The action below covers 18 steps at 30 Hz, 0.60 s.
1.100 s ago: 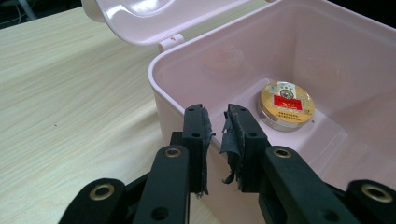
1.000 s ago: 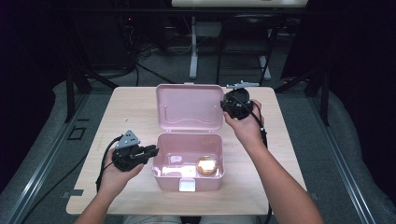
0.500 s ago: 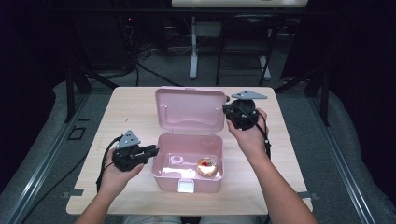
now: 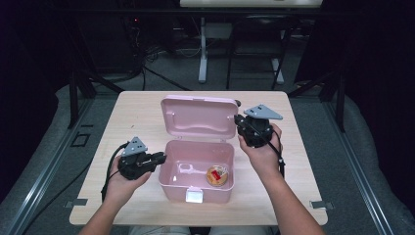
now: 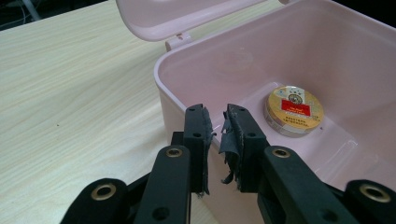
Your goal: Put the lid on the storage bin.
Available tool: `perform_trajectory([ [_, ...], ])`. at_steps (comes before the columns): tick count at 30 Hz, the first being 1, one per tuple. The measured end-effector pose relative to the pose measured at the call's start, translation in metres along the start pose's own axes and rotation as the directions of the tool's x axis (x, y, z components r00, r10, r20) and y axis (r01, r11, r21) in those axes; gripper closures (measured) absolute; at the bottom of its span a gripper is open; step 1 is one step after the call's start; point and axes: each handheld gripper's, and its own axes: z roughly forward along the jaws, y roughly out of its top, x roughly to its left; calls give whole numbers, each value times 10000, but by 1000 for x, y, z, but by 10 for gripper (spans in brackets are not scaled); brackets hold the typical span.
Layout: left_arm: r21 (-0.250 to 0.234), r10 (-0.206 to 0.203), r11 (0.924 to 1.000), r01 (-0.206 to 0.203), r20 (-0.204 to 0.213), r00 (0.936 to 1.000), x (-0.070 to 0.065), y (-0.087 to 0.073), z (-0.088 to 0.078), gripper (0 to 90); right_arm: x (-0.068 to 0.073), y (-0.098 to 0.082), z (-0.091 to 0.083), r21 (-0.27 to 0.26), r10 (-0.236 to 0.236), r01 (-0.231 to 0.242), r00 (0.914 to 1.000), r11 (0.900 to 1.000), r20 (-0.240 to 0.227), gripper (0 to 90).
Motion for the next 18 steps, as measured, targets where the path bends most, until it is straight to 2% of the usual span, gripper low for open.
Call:
perform_trajectory([
  [9, 61, -87, 9999, 87, 26, 10000, -1, 0, -1, 783, 5, -8, -9, -358, -195, 196, 9998, 9992, 49, 871],
  [18, 125, -177, 9998, 175, 157, 9997, -1, 0, -2, 776, 8, -12, -9, -597, -196, 197, 9998, 9980, 18, 876],
])
